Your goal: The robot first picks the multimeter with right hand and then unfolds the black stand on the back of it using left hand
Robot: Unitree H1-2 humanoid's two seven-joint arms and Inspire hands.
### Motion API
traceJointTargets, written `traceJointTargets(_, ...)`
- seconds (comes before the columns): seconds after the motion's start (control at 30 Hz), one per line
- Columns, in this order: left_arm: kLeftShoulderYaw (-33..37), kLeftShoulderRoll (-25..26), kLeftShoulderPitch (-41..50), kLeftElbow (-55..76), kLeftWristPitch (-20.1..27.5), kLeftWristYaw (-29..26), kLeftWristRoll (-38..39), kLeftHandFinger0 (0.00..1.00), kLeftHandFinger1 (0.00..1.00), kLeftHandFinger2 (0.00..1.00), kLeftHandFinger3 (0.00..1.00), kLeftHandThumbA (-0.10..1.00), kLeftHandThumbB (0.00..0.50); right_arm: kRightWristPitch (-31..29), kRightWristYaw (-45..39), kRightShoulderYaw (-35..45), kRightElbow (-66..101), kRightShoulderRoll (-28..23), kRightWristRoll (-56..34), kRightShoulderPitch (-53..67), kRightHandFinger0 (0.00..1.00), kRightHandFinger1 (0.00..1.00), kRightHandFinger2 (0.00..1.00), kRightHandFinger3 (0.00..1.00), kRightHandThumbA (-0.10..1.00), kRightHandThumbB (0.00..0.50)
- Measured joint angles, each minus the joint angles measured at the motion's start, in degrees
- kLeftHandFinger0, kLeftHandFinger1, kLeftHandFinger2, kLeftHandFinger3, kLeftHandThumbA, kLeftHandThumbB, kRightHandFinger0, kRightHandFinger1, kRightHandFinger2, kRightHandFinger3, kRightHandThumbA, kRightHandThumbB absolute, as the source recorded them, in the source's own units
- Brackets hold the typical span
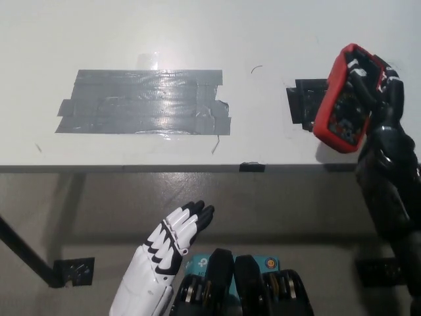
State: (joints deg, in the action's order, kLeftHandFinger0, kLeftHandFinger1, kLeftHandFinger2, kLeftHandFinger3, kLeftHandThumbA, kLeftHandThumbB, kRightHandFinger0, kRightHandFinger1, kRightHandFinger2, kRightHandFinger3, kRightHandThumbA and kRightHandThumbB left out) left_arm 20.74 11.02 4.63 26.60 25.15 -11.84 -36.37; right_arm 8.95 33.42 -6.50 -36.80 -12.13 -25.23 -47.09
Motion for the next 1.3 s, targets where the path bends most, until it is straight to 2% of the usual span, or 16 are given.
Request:
traceJointTargets(0.17,-0.62,-0.01,0.76,-0.72,-0.01,0.44,-0.39,1.0,1.0,1.0,1.0,1.0,0.236,-2.16,0.43,-4.22,-11.95,-0.77,4.58,-6.45,0.0,0.14,0.52,0.6,-0.1,0.146)
traceJointTargets(0.27,-0.9,-0.13,1.27,-0.85,-0.01,0.75,-0.75,1.0,1.0,1.0,1.0,1.0,0.236,-4.35,0.71,-7.21,-19.66,-0.74,7.7,-10.85,0.0,0.22,0.66,0.69,-0.1,0.146)
traceJointTargets(0.3,-0.92,-0.16,1.31,-0.87,-0.01,0.79,-0.79,1.0,1.0,1.0,1.0,1.0,0.239,-4.64,0.75,-7.54,-20.51,-0.72,8.04,-11.4,0.0,0.2,0.65,0.69,-0.1,0.145)
traceJointTargets(0.33,-0.99,-0.31,1.4,-0.95,0.0,0.92,-0.9,1.0,1.0,1.0,1.0,1.0,0.239,-5.66,0.88,-8.76,-23.61,-0.67,9.25,-13.29,0.0,0.2,0.64,0.67,-0.1,0.148)
traceJointTargets(0.37,-1.02,-0.39,1.42,-0.99,0.0,1.01,-0.96,1.0,1.0,1.0,1.0,1.0,0.236,-6.24,0.94,-9.4,-25.18,-0.65,9.97,-14.29,0.0,0.16,0.59,0.51,-0.1,0.154)
traceJointTargets(0.4,-1.06,-0.52,1.41,-1.04,0.0,1.09,-1.02,1.0,1.0,1.0,1.0,1.0,0.235,-6.83,1.01,-10.07,-26.9,-0.62,10.63,-15.39,0.0,0.17,0.61,0.51,-0.1,0.155)
traceJointTargets(0.6,-1.5,-0.94,1.4,-1.08,0.0,1.8,-1.14,1.0,1.0,1.0,1.0,1.0,0.236,-11.08,1.2,-12.14,-34.84,-0.19,14.64,-20.27,0.0,0.27,0.71,0.66,-0.1,0.156)
traceJointTargets(0.77,-2.21,-1.24,1.39,-1.21,0.03,1.99,-1.14,1.0,1.0,1.0,1.0,1.0,0.22,-14.98,1.24,-12.13,-38.37,0.22,16.7,-22.92,0.0,0.15,0.59,0.61,-0.1,0.16)
traceJointTargets(0.9,-2.62,-1.75,1.39,-1.37,0.13,2.02,-1.13,1.0,1.0,1.0,1.0,1.0,0.22,-18.65,1.42,-11.81,-40.23,0.81,18.7,-24.82,0.0,0.19,0.65,0.69,-0.1,0.171)
traceJointTargets(1.07,-2.92,-2.44,1.4,-1.38,0.2,2.04,-1.09,1.0,1.0,1.0,1.0,1.0,0.222,-21.5,1.62,-11.19,-41.6,1.33,20.84,-25.98,0.0,0.21,0.69,0.71,-0.1,0.138)
traceJointTargets(1.13,-3.03,-2.6,1.39,-1.39,0.21,2.05,-1.09,1.0,1.0,1.0,1.0,1.0,0.22,-22.22,1.49,-10.53,-41.99,1.43,21.31,-26.0,0.0,0.24,0.7,0.72,-0.1,0.158)
traceJointTargets(1.17,-3.11,-2.66,1.39,-1.42,0.22,2.06,-1.08,1.0,1.0,1.0,1.0,1.0,0.222,-22.36,1.38,-10.18,-42.25,1.44,21.54,-26.0,0.05,0.3,0.74,0.75,-0.1,0.197)
traceJointTargets(1.2,-3.16,-2.69,1.38,-1.43,0.23,2.07,-1.09,1.0,1.0,1.0,1.0,1.0,0.223,-22.41,1.35,-10.04,-42.36,1.44,21.7,-26.0,0.06,0.28,0.69,0.74,-0.1,0.202)
traceJointTargets(1.23,-3.27,-2.74,1.37,-1.44,0.24,2.13,-1.09,1.0,1.0,1.0,1.0,1.0,0.225,-22.42,1.36,-9.8,-42.54,1.45,22.04,-26.0,0.34,0.57,0.92,0.97,0.01,0.224)
traceJointTargets(1.27,-3.38,-2.76,1.35,-1.43,0.24,2.32,-1.08,1.0,1.0,1.0,1.0,1.0,0.233,-22.41,1.36,-9.7,-42.71,1.45,22.27,-26.0,0.85,1.0,1.0,1.0,0.25,0.284)
traceJointTargets(1.3,-3.48,-2.79,1.34,-1.43,0.25,2.51,-1.08,1.0,1.0,1.0,1.0,1.0,0.236,-22.39,1.21,-9.78,-42.92,1.44,22.66,-26.0,1.0,1.0,1.0,1.0,0.37,0.312)
